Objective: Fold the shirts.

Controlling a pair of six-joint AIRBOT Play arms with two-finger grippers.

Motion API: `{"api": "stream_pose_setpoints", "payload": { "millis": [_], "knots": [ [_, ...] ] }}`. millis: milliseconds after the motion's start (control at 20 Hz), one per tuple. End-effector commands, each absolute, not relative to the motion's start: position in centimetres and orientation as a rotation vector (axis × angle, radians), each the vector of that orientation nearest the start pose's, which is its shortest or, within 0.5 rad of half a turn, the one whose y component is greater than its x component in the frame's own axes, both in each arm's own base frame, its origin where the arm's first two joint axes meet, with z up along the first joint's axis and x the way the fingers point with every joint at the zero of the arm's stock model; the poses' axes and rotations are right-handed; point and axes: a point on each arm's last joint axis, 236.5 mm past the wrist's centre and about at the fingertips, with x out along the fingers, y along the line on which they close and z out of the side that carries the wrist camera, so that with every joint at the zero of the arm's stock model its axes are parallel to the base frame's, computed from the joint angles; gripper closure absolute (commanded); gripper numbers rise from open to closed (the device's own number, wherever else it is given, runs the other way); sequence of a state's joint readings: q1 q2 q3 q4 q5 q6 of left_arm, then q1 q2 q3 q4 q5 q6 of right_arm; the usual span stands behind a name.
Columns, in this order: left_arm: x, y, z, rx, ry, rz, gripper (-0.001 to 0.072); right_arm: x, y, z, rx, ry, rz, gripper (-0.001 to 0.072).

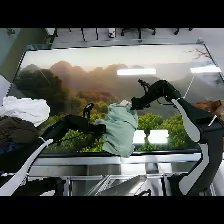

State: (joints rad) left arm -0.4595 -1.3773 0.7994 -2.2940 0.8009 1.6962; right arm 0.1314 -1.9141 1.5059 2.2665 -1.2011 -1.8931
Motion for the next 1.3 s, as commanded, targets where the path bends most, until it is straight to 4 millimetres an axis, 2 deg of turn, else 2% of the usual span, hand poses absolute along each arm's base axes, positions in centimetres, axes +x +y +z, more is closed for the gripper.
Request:
{"api": "stream_pose_setpoints", "payload": {
  "millis": [0, 50, 100, 150, 200, 250, 300, 350, 400, 450, 500, 550, 600, 650, 700, 750, 800, 850, 900, 950, 1050, 1150, 1250],
  "knots": [
    [28.5, -25.8, -8.2, -0.366, 1.417, -0.550, 0.0680, 43.7, 21.1, -7.6, 0.334, 1.447, 0.724, 0.0692],
    [29.2, -25.6, -7.1, -0.366, 1.409, -0.570, 0.0681, 44.6, 21.1, -5.0, 0.317, 1.398, 0.744, 0.0693],
    [30.4, -25.1, -5.2, -0.356, 1.380, -0.586, 0.0682, 45.8, 21.0, -1.2, 0.291, 1.320, 0.768, 0.0693],
    [32.0, -24.4, -2.5, -0.336, 1.326, -0.600, 0.0682, 47.0, 20.7, 3.4, 0.262, 1.222, 0.788, 0.0693],
    [33.9, -23.8, 1.6, -0.334, 1.241, -0.620, 0.0682, 48.1, 20.2, 9.4, 0.227, 1.086, 0.804, 0.0694],
    [35.8, -23.1, 6.7, -0.331, 1.132, -0.638, 0.0682, 48.7, 19.6, 15.9, 0.197, 0.936, 0.804, 0.0694],
    [37.7, -21.9, 13.6, -0.322, 0.974, -0.653, 0.0682, 48.4, 18.8, 23.5, 0.147, 0.758, 0.801, 0.0694],
    [38.5, -20.6, 21.2, -0.305, 0.805, -0.662, 0.0682, 46.9, 18.2, 30.7, 0.094, 0.585, 0.791, 0.0694],
    [38.3, -19.0, 29.7, -0.277, 0.608, -0.665, 0.0682, 44.2, 17.5, 38.0, 0.030, 0.386, 0.771, 0.0694],
    [36.8, -17.6, 37.4, -0.259, 0.434, -0.660, 0.0682, 40.9, 16.7, 43.9, -0.027, 0.206, 0.741, 0.0694],
    [34.1, -16.4, 44.6, -0.225, 0.260, -0.659, 0.0683, 36.8, 16.1, 49.0, -0.093, 0.038, 0.711, 0.0694],
    [30.9, -15.7, 50.3, -0.194, 0.114, -0.659, 0.0683, 32.7, 15.6, 52.6, -0.156, -0.097, 0.684, 0.0694],
    [27.2, -15.2, 55.1, -0.159, -0.026, -0.666, 0.0682, 28.2, 15.1, 55.6, -0.223, -0.222, 0.652, 0.0694],
    [23.9, -14.6, 58.3, -0.137, -0.135, -0.663, 0.0683, 24.5, 14.4, 57.9, -0.277, -0.326, 0.610, 0.0693],
    [21.3, -14.0, 60.5, -0.133, -0.221, -0.649, 0.0682, 21.3, 13.3, 59.8, -0.308, -0.414, 0.546, 0.0694],
    [19.9, -13.3, 61.5, -0.136, -0.268, -0.626, 0.0682, 19.0, 12.3, 60.9, -0.327, -0.469, 0.491, 0.0693],
    [19.7, -12.4, 61.5, -0.150, -0.287, -0.590, 0.0682, 17.6, 11.5, 61.4, -0.353, -0.492, 0.447, 0.0693],
    [20.5, -11.5, 60.7, -0.170, -0.278, -0.546, 0.0682, 17.2, 11.0, 61.3, -0.369, -0.486, 0.419, 0.0693],
    [22.1, -10.4, 59.0, -0.199, -0.246, -0.496, 0.0682, 17.8, 10.5, 60.5, -0.372, -0.443, 0.402, 0.0693],
    [24.5, -9.6, 56.3, -0.234, -0.179, -0.463, 0.0682, 19.2, 10.5, 59.2, -0.355, -0.377, 0.410, 0.0693],
    [29.1, -10.4, 49.5, -0.331, 0.019, -0.499, 0.0682, 23.9, 11.7, 54.1, -0.318, -0.174, 0.493, 0.0693],
    [33.5, -12.4, 40.9, -0.354, 0.262, -0.539, 0.0681, 29.5, 14.0, 46.0, -0.244, 0.099, 0.634, 0.0693],
    [36.8, -15.3, 31.3, -0.339, 0.512, -0.598, 0.0681, 34.6, 15.9, 35.7, -0.139, 0.392, 0.749, 0.0693]
  ]
}}
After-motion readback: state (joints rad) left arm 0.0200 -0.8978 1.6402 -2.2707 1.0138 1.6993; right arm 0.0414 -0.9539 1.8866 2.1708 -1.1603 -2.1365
